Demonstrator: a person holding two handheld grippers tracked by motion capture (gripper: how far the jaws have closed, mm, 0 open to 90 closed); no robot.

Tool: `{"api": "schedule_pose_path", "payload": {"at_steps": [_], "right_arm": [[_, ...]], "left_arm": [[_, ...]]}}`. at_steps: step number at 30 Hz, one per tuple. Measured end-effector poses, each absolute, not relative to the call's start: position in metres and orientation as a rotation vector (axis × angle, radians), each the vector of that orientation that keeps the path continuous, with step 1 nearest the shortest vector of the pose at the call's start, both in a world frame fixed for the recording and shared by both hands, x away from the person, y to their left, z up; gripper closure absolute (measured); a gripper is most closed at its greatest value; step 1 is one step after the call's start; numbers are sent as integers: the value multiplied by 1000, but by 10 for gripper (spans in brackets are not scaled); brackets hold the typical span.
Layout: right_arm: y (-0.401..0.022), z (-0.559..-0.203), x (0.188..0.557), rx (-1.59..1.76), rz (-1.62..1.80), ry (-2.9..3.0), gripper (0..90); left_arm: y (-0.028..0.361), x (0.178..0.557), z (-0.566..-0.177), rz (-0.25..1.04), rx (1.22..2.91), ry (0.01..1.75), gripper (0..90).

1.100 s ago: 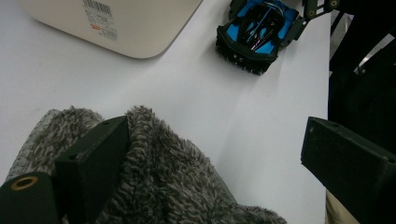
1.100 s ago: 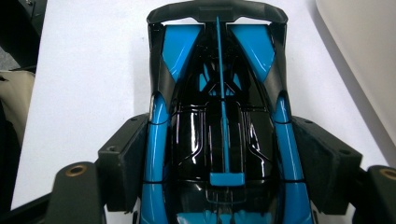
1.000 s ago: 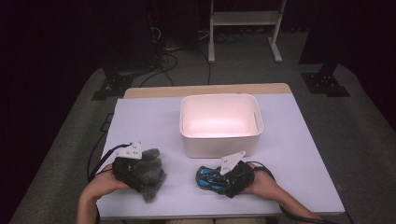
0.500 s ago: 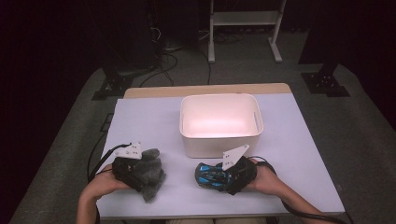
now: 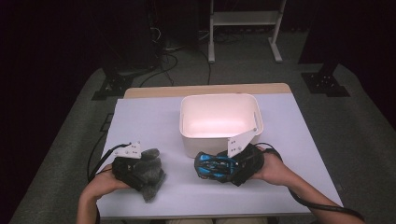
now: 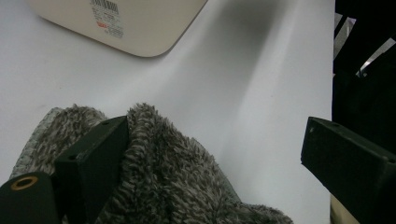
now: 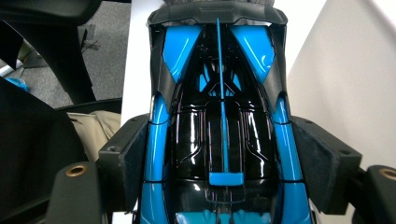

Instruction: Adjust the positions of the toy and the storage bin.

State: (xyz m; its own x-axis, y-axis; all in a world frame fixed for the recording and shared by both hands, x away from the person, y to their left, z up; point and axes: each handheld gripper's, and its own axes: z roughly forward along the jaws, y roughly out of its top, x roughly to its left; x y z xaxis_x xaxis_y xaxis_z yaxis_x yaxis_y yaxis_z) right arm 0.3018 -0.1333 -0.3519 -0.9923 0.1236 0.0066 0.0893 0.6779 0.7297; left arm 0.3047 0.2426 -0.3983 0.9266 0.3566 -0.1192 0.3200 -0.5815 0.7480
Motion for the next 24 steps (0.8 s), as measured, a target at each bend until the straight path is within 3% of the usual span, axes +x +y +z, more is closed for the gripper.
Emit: {"api": "schedule_pose_path", "payload": {"at_steps": [24], "right_arm": [[-136,-262,329,118,1206,2800,250]], "left_arm": [[244,306,-400,58,2218,496,77]]}}
